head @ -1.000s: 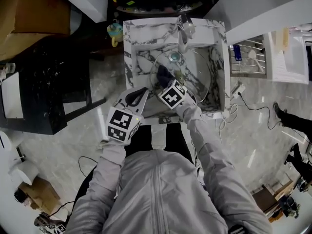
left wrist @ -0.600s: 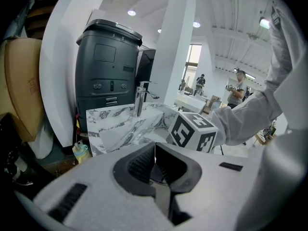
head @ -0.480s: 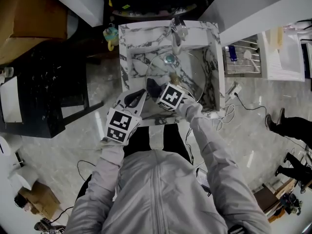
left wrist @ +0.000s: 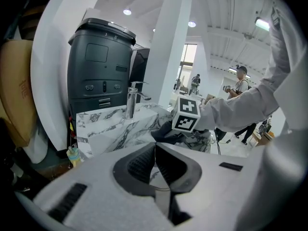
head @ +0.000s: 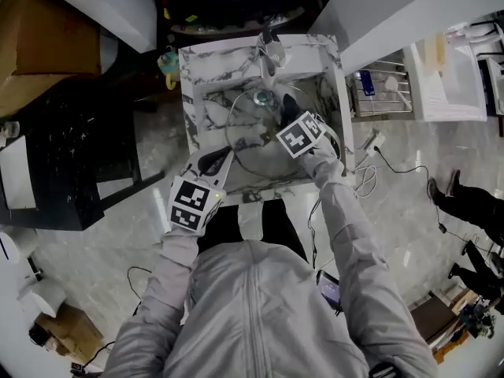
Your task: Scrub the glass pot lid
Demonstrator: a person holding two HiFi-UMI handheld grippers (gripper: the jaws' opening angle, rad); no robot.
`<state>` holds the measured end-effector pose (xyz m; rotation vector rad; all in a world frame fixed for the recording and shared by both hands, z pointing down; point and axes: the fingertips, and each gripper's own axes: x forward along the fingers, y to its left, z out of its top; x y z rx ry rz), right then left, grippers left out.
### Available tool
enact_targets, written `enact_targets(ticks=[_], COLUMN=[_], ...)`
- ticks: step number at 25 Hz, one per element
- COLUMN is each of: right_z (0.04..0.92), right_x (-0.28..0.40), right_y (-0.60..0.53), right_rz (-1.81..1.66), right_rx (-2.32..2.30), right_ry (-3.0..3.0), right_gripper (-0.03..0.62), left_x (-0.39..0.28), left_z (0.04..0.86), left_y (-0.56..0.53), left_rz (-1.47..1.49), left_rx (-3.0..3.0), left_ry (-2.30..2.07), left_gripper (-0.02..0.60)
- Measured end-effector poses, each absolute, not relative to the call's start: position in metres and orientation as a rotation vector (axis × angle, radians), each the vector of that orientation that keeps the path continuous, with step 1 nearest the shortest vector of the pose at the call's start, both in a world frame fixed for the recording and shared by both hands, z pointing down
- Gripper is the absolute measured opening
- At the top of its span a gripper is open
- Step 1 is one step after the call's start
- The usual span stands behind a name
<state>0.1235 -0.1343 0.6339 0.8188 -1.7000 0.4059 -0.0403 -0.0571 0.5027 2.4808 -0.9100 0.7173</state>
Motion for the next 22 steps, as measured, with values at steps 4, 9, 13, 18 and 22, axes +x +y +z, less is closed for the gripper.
enact_targets(ticks=[4, 9, 13, 18, 22], right_z=[0.661, 0.679, 0.685, 0.685, 0.688], right_x=[0.154, 0.155, 0.155, 0.150, 0.133], right_y=[-0.120, -0.104, -0.091, -0.068, -0.047], right_rz=[0.371, 0.352, 0.319, 0.355, 0.431], right_rx=[0.717, 0.619, 0.514, 0.373, 0.309], right_ry=[-1.530, -1.460, -1.420, -1.399, -1.435], right_gripper=[0.066, 0.066, 0.067, 0.067, 0.067], left_x=[-0.040, -0.040, -0.042, -0.043, -0.043], left_z=[0.503, 0.503, 0.502, 0.502, 0.503], left_y=[-0.056, -0.058, -0.060, -0.059, -0.056], left_rz=[0.733, 0.744, 0.749, 0.748, 0.745], left_rx=[2.484, 2.486, 2.491, 2.489, 2.486], left_ry=[-0.898, -0.892, -0.892, -0.888, -0.883], left_gripper=[0.027, 0.027, 0.027, 0.026, 0.027])
